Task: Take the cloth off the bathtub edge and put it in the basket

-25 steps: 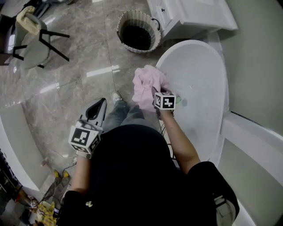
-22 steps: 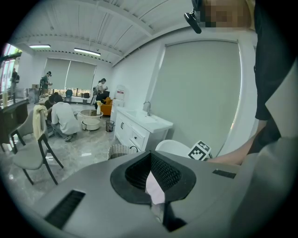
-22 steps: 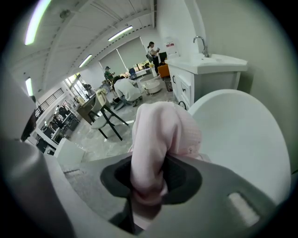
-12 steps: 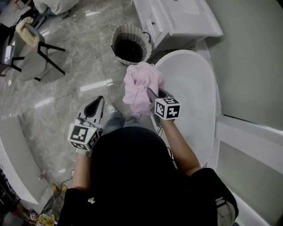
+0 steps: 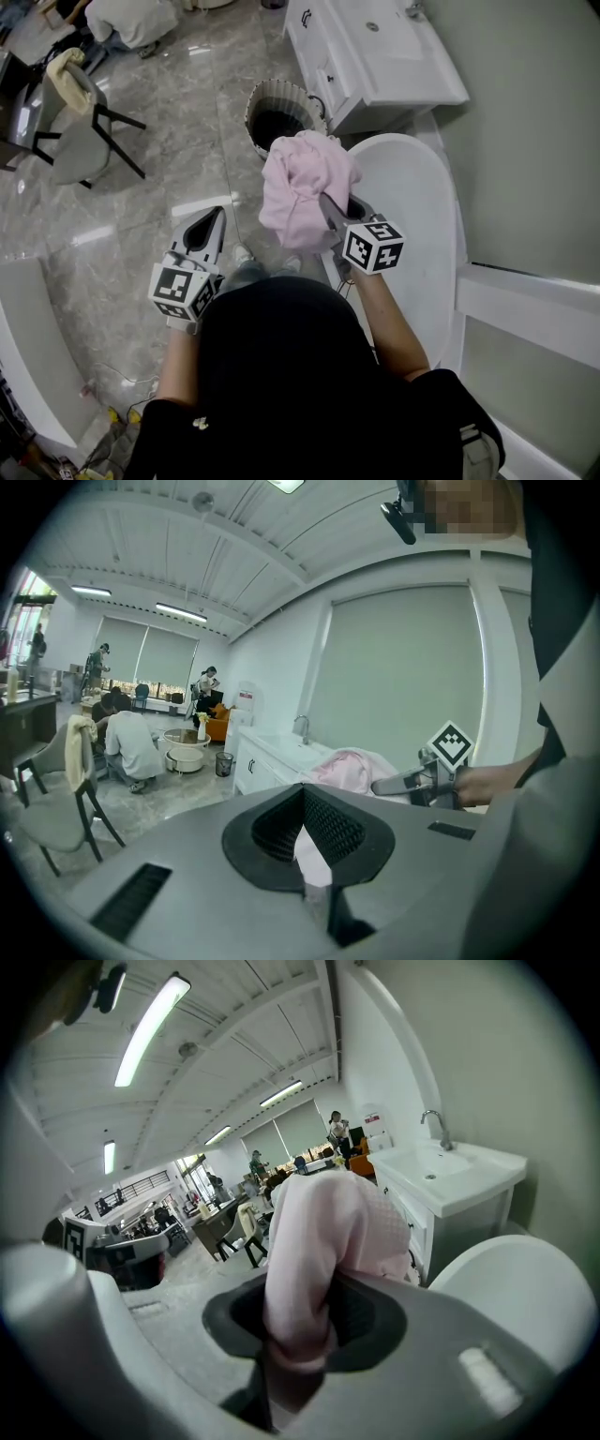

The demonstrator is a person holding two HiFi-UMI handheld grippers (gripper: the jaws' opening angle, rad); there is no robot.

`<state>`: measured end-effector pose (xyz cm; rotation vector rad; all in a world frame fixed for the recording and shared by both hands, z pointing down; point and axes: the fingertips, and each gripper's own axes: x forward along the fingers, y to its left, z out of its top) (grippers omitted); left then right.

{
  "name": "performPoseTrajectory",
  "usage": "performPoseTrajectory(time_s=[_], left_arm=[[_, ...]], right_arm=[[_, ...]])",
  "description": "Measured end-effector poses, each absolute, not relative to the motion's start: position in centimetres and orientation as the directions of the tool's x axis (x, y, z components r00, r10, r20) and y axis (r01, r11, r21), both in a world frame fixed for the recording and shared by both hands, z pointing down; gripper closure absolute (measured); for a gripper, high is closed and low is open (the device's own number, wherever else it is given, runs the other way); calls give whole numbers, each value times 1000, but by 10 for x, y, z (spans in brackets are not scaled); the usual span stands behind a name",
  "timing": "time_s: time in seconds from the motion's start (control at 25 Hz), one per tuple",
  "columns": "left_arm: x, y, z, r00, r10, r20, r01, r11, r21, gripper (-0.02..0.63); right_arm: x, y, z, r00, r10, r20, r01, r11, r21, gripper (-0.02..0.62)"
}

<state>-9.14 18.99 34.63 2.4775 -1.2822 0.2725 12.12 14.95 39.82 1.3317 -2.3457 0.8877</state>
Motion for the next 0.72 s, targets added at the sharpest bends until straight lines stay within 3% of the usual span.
performPoseTrajectory(time_s=[0.72], left_arm=[[-185, 123, 353, 593, -744, 307, -805, -543, 240, 594]], right_arm=[[55, 54, 368, -511, -724, 462, -843, 319, -433, 483]])
